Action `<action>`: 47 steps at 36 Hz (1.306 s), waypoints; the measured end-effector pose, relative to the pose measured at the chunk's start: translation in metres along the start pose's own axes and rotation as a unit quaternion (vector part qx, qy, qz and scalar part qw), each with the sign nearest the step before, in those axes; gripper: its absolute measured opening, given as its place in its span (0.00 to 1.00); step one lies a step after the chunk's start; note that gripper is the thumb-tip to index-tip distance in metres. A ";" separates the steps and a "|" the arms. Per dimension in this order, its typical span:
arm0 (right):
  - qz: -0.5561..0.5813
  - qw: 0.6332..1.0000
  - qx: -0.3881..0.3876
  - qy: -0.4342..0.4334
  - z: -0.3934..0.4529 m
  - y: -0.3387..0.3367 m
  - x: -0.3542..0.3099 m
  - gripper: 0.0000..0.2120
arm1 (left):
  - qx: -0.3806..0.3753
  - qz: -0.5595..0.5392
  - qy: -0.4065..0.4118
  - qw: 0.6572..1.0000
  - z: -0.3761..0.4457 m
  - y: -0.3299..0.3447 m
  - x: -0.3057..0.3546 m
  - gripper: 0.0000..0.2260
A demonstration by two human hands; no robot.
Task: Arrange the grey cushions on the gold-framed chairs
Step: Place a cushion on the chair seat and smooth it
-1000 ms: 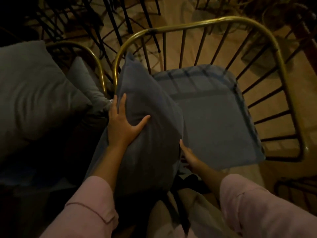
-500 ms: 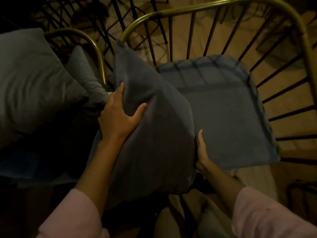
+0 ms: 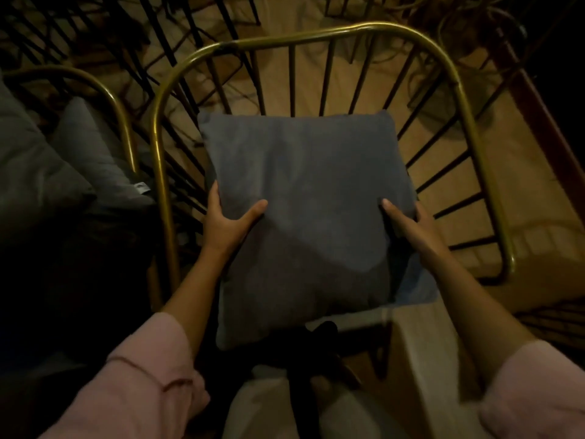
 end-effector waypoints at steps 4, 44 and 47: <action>-0.057 0.997 -0.048 0.000 0.024 0.010 0.014 0.39 | -0.017 0.023 -0.054 0.998 0.015 0.014 -0.052 0.47; -0.195 0.979 -0.049 0.021 0.056 0.044 0.076 0.60 | -0.012 0.154 -0.172 0.973 -0.034 -0.009 -0.118 0.45; -0.243 0.970 0.014 -0.016 0.020 0.056 0.000 0.34 | 0.039 0.162 -0.098 0.981 -0.041 -0.041 -0.068 0.35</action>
Point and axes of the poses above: each hand's wrist, its own z-axis towards the middle knuckle, its own y-axis out of the palm, x = y × z, the point moved 10 cm from there along z, towards the middle knuckle, and after that the axes turned 9 degrees about -z, right-handed, at the moved point
